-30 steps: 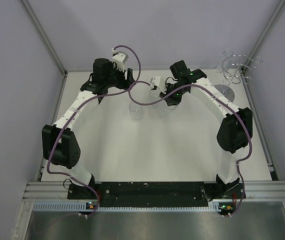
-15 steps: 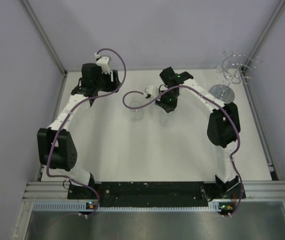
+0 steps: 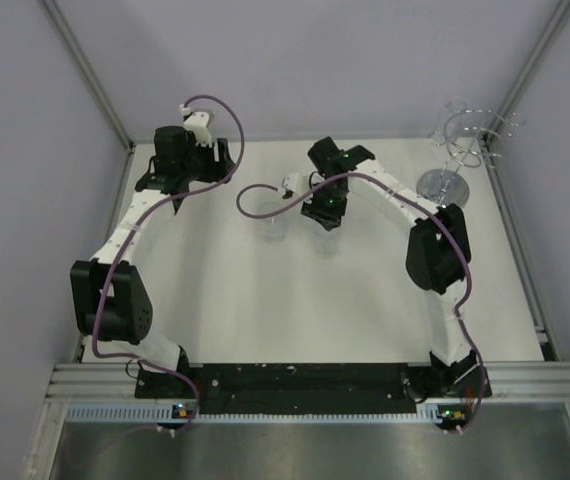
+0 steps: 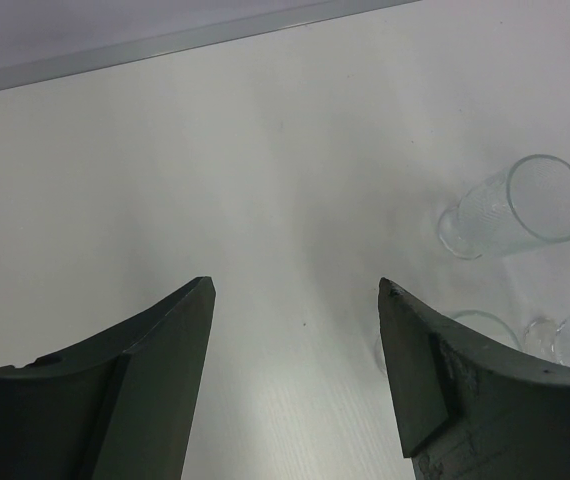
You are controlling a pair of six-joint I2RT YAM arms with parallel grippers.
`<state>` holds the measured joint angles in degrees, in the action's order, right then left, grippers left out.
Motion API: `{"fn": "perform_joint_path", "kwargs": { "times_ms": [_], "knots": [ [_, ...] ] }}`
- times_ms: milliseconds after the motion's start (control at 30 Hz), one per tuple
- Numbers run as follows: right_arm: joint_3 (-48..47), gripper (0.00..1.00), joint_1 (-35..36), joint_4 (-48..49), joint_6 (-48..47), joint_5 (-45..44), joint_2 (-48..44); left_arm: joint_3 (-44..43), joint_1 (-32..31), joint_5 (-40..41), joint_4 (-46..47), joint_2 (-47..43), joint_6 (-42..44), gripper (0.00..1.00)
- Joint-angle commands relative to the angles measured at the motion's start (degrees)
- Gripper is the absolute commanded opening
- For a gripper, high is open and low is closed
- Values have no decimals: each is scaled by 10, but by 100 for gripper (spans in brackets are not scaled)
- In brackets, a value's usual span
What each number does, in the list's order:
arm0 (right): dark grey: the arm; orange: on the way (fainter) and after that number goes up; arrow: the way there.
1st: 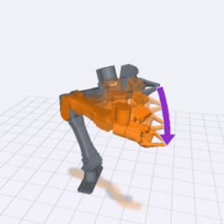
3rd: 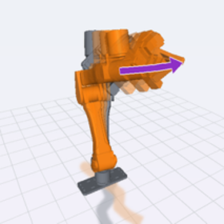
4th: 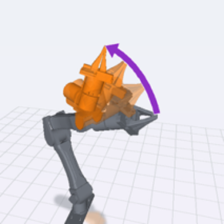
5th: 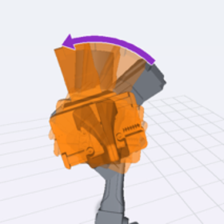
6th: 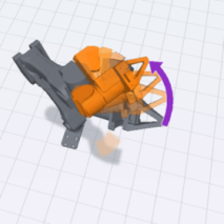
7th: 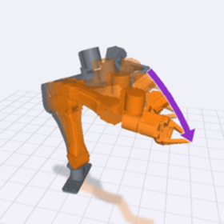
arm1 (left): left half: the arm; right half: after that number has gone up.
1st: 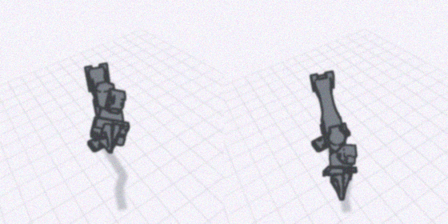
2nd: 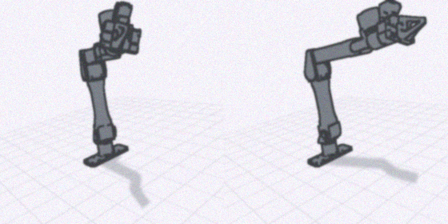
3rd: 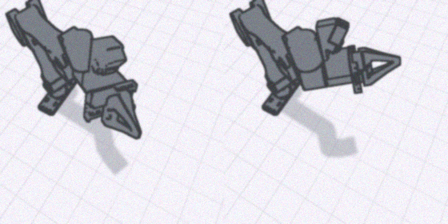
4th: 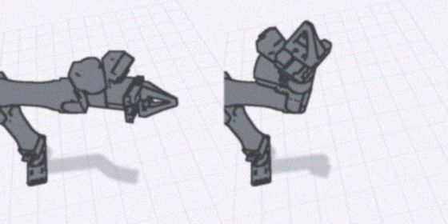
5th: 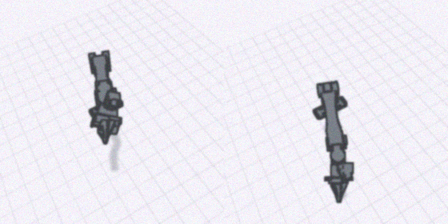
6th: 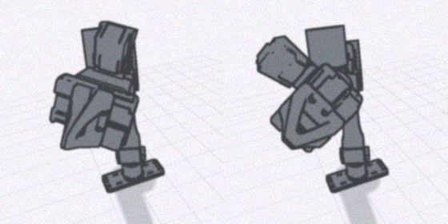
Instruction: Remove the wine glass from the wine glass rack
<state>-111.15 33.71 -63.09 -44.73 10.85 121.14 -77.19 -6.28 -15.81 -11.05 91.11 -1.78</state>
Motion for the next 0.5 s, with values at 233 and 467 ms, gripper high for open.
{"fn": "perform_joint_path", "kwargs": {
  "times_ms": [233,467],
  "knots": [
    [-85,50,-24,-3,48,40,-60,-11,2,-11,28,-11,3,72],
    [-153,49,-129,31,150,78,-73,-11,2,-11,28,-11,3,72]
  ]
}}
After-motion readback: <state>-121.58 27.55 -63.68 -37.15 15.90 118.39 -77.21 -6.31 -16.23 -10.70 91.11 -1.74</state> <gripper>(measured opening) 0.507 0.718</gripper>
